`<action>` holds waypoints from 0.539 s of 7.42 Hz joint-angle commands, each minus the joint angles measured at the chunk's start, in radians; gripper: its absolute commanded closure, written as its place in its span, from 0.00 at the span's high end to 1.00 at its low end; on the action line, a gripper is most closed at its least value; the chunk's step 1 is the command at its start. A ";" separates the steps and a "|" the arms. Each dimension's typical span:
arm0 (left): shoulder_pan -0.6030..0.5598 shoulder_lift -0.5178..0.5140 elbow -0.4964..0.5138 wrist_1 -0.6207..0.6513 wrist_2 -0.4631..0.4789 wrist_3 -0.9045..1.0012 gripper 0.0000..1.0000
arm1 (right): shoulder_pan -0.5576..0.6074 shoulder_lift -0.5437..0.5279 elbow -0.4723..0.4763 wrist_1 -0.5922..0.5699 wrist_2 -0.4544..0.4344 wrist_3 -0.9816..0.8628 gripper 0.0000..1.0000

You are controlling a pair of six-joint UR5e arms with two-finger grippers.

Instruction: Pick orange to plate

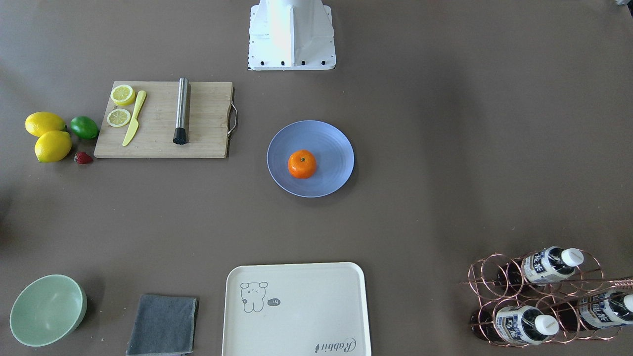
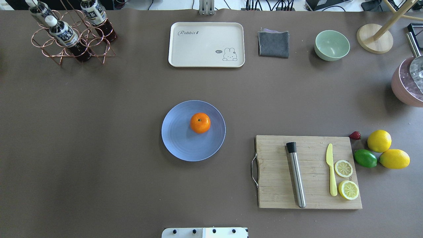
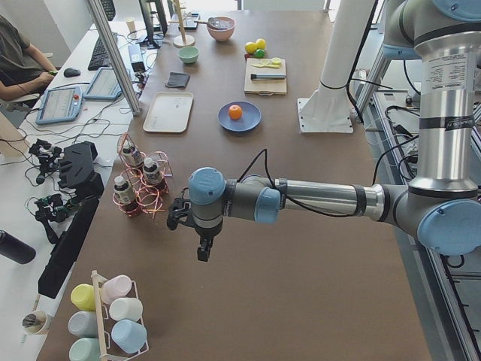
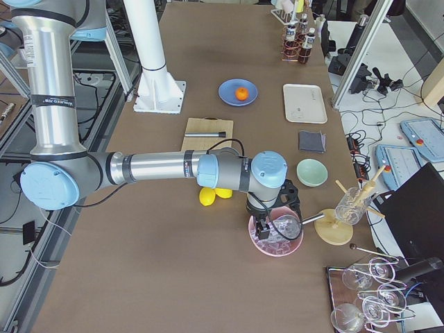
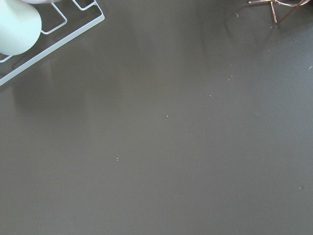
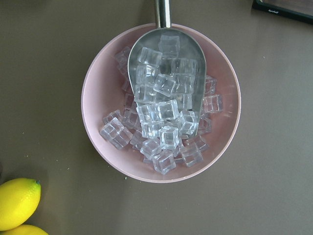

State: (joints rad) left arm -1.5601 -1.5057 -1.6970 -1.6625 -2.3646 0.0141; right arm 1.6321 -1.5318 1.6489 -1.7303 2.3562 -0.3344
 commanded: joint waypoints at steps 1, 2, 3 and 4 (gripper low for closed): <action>0.000 0.002 0.000 -0.002 -0.002 0.000 0.98 | 0.000 -0.001 0.000 0.000 0.000 0.000 1.00; 0.002 0.002 0.002 -0.002 -0.002 -0.002 0.98 | 0.000 -0.001 0.000 0.000 0.001 0.000 1.00; 0.002 0.002 0.005 -0.002 -0.002 -0.002 0.98 | 0.000 -0.001 0.000 0.000 0.002 0.000 1.00; 0.002 0.002 0.003 -0.002 -0.005 -0.002 0.98 | 0.000 -0.001 -0.001 0.000 0.000 0.000 1.00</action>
State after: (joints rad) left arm -1.5589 -1.5034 -1.6937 -1.6643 -2.3676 0.0125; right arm 1.6322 -1.5324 1.6489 -1.7303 2.3572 -0.3344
